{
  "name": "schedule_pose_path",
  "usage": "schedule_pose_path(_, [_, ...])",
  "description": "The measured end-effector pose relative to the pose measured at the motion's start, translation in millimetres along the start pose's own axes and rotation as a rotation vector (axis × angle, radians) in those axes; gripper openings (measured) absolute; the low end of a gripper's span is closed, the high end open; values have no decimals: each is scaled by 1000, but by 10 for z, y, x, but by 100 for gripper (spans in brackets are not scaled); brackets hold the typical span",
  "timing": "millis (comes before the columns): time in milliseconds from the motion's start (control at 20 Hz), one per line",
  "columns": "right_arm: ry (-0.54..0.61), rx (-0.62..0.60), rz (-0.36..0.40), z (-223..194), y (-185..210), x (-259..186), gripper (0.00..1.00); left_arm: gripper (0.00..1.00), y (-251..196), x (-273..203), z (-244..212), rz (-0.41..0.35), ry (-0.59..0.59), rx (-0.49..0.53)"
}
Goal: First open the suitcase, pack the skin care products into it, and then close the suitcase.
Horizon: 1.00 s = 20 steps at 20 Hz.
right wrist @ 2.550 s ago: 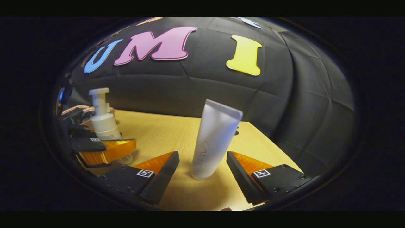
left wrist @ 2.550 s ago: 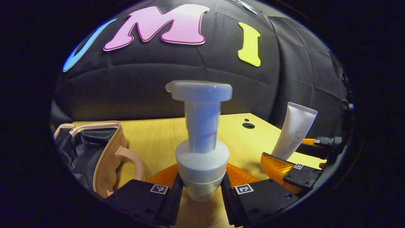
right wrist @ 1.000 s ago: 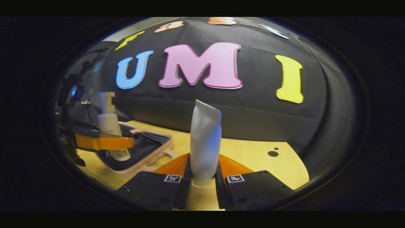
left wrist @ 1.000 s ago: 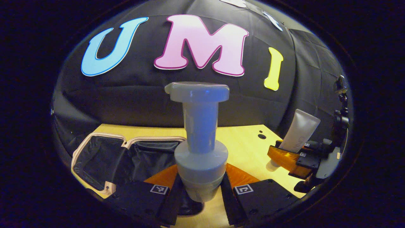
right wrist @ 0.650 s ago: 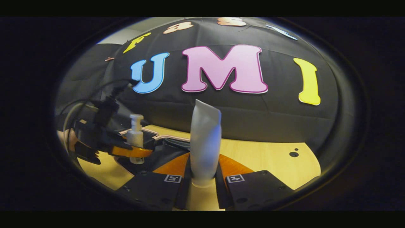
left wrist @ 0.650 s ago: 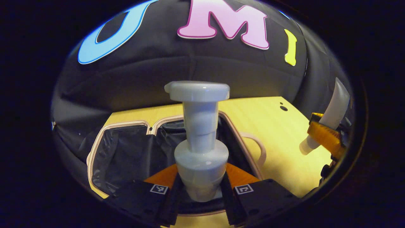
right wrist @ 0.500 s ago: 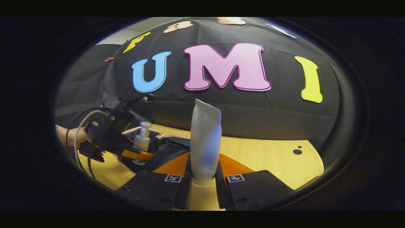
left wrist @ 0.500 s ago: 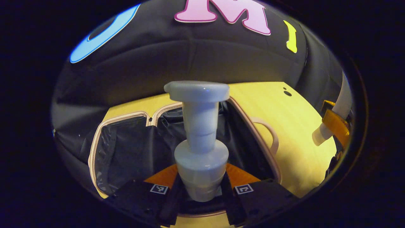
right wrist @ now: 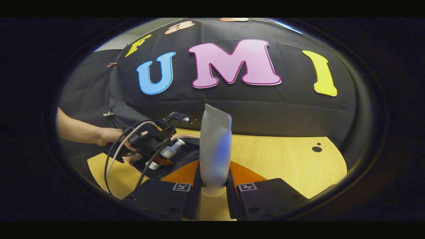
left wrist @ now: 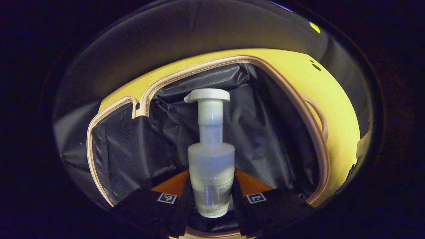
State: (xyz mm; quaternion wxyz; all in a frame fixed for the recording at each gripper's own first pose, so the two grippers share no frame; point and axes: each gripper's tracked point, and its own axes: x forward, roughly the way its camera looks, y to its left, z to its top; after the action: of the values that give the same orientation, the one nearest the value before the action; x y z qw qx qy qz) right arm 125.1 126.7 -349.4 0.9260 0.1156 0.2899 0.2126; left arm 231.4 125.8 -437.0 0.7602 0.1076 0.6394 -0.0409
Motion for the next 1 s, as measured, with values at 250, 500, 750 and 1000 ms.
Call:
schedule_pose_path(250, [68, 88, 12, -36, 41, 154, 36, 66, 66, -136, 94, 45, -46, -51])
schedule_pose_path(500, [154, 94, 65, -3, 407, 395, 36, 99, 126, -885, 366, 68, -341, -137])
schedule_pose_path(750, [293, 161, 125, -124, 921, 807, 36, 98, 290, -1980, 211, 104, -591, -149])
schedule_pose_path(1000, [485, 421, 71, -609, 1099, 1299, 36, 98, 342, -2605, -211, 59, -666, -129])
